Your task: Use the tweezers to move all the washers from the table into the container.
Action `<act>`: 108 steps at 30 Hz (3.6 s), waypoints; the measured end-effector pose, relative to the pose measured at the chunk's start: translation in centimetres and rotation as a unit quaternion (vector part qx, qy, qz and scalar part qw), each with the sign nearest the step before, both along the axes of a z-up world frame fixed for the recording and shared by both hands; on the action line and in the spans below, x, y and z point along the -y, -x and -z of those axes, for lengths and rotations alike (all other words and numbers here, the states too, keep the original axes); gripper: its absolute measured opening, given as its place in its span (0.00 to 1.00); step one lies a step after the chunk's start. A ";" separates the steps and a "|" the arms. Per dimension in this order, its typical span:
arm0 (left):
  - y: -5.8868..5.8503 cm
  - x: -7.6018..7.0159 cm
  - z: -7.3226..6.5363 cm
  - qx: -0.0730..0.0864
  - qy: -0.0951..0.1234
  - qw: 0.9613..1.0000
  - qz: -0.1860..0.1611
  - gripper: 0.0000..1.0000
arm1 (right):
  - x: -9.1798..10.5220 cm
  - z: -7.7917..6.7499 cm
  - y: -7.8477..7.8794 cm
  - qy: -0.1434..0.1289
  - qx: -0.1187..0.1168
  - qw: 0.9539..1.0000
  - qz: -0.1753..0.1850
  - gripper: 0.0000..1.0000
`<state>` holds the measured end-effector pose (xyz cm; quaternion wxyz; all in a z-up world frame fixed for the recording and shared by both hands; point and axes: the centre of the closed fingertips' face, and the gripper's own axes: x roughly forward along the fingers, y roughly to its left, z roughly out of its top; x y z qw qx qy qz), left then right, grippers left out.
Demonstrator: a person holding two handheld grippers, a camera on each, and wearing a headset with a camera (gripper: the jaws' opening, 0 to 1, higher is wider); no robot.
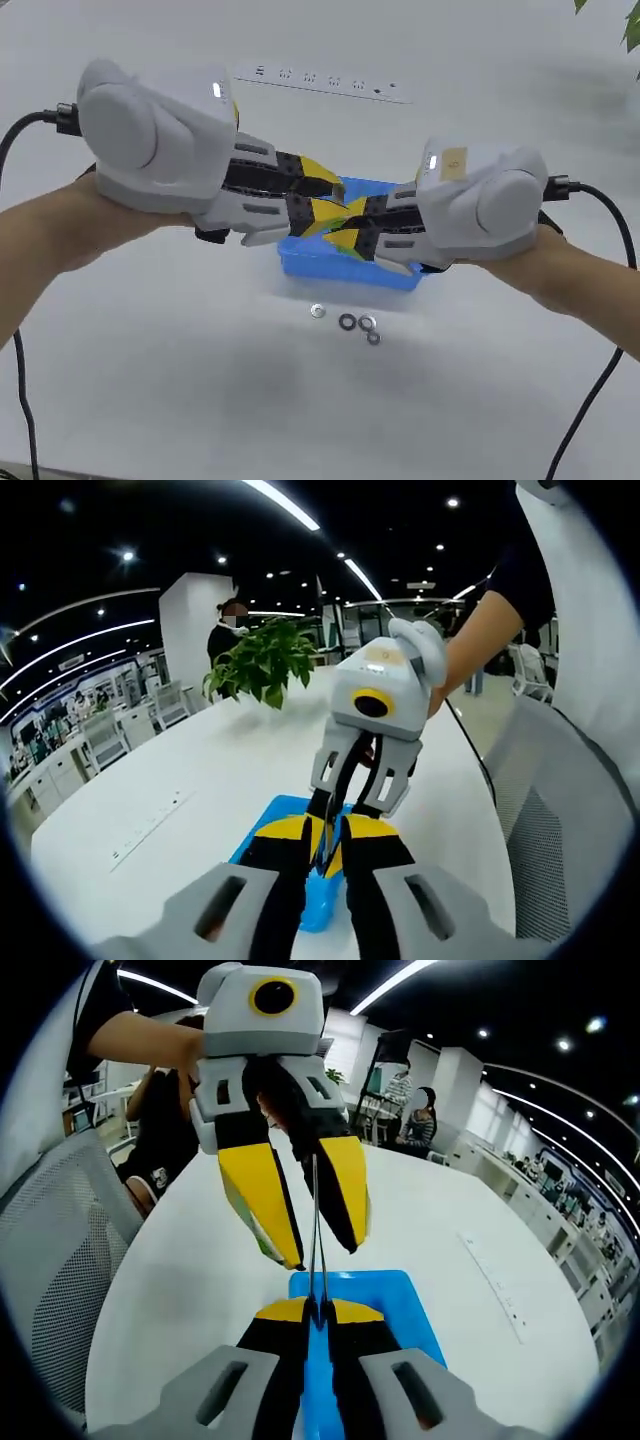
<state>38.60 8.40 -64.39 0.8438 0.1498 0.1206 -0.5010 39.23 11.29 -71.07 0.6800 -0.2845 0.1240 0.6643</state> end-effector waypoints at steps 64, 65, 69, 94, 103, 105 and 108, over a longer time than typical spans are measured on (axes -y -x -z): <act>4.9 -1.7 -1.6 0.066 -0.041 0.997 0.013 0.06 | 8.8 0.4 4.2 -0.031 -0.049 0.988 0.145 0.61; 5.0 -1.8 -1.4 0.062 -0.036 0.997 0.010 0.06 | 9.0 0.6 4.4 -0.029 -0.050 0.988 0.146 0.62; 5.0 -1.9 -0.6 0.058 -0.019 0.998 -0.006 0.06 | 9.8 1.8 5.3 -0.008 -0.043 0.989 0.143 0.68; 5.3 -0.7 3.8 0.018 -0.007 1.000 0.002 0.06 | 10.6 4.2 8.1 -0.008 -0.106 0.983 0.147 1.00; 5.2 0.2 4.3 0.011 -0.007 1.000 0.012 0.06 | 11.0 4.9 8.7 -0.008 -0.119 0.982 0.147 1.00; 5.1 0.3 4.5 0.011 -0.008 1.000 0.012 0.06 | 11.1 4.9 8.8 -0.007 -0.121 0.982 0.146 1.00; 5.0 0.5 4.5 0.010 -0.007 1.000 0.013 0.06 | 11.1 4.8 8.7 -0.010 -0.123 0.981 0.146 1.00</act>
